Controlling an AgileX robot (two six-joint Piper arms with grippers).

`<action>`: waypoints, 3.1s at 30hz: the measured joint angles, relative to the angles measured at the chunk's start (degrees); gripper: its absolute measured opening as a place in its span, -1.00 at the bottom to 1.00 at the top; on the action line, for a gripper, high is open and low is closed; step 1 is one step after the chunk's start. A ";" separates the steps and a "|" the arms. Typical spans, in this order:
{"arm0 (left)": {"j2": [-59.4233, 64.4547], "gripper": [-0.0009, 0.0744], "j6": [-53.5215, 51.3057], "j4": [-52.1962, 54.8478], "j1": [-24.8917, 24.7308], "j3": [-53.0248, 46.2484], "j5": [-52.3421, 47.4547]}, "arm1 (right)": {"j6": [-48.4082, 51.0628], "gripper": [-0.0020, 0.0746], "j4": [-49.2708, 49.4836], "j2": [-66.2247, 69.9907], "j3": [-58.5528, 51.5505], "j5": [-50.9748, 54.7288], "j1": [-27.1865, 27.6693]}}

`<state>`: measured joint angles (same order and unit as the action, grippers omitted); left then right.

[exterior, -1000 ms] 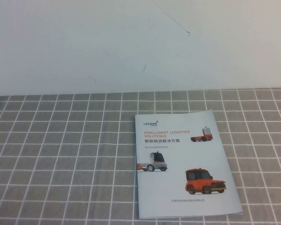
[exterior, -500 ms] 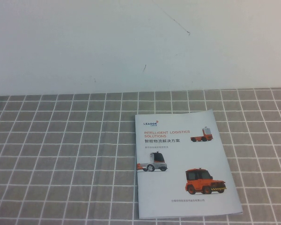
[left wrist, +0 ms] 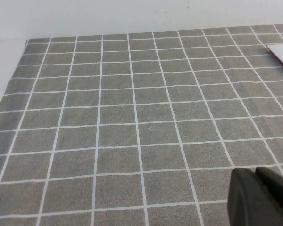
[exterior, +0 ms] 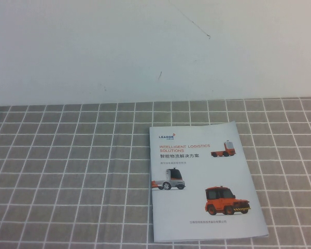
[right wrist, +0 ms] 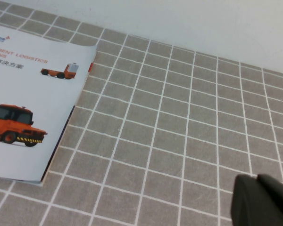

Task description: Close book

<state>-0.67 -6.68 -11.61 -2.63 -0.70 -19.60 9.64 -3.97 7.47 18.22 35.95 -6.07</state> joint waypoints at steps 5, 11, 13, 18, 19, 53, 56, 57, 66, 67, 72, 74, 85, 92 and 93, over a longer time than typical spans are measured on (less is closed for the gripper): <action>0.00 -0.98 0.09 0.00 0.00 0.00 0.00 | 0.00 -0.95 0.00 0.00 0.00 0.00 0.00; 0.00 -0.98 0.09 0.00 0.00 0.00 0.00 | 0.00 -0.95 0.13 0.00 0.00 0.00 0.00; 0.00 -0.99 0.22 0.00 0.00 0.00 0.00 | 0.00 -0.95 0.13 0.00 0.00 0.00 0.00; 0.00 -0.99 0.36 0.00 0.00 0.00 0.00 | 0.00 -0.95 0.13 0.00 0.00 0.00 0.00; 0.00 -0.98 0.36 0.00 0.00 0.00 0.00 | 0.00 -0.95 0.13 0.00 0.00 0.00 0.00; -0.09 -0.98 0.72 0.00 0.00 0.00 0.00 | -0.10 -0.95 7.28 -8.10 -19.66 -17.19 5.18; -0.09 -0.99 0.81 0.00 0.00 0.00 0.00 | -0.10 -0.95 7.28 -8.10 -19.66 -17.15 6.78; -0.09 -0.98 0.81 0.00 0.00 0.00 0.00 | -0.10 -0.95 7.28 -8.10 -19.66 -17.15 7.35; -0.09 -0.99 0.81 0.00 0.00 0.00 0.00 | 0.11 -0.95 4.35 -8.10 -19.66 -17.06 8.48; -0.09 -0.99 0.81 0.00 0.00 0.00 0.00 | 0.11 -0.95 4.35 -8.10 -19.66 -17.06 8.48; -0.09 -0.99 0.81 0.00 0.00 0.00 0.00 | 0.11 -0.95 3.97 -8.10 -19.66 -17.06 8.48; -0.09 -0.98 0.81 0.00 0.00 0.00 0.00 | 0.11 -0.95 3.97 -8.10 -19.66 -17.06 8.48; -0.09 -0.99 1.02 0.00 0.00 0.00 0.00 | 0.11 -0.95 3.97 -8.10 -19.66 -17.06 8.48; -0.09 -0.99 1.02 0.00 0.00 0.00 0.00 | 0.11 -0.95 3.97 -8.10 -19.66 -17.06 8.48; -0.09 -0.99 1.02 0.00 0.00 0.00 0.00 | 0.11 -0.95 3.97 -8.10 -19.66 -17.06 8.48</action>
<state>-0.76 -5.65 -11.61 -2.63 -0.70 -19.60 9.75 0.00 -0.63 -1.44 18.89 2.41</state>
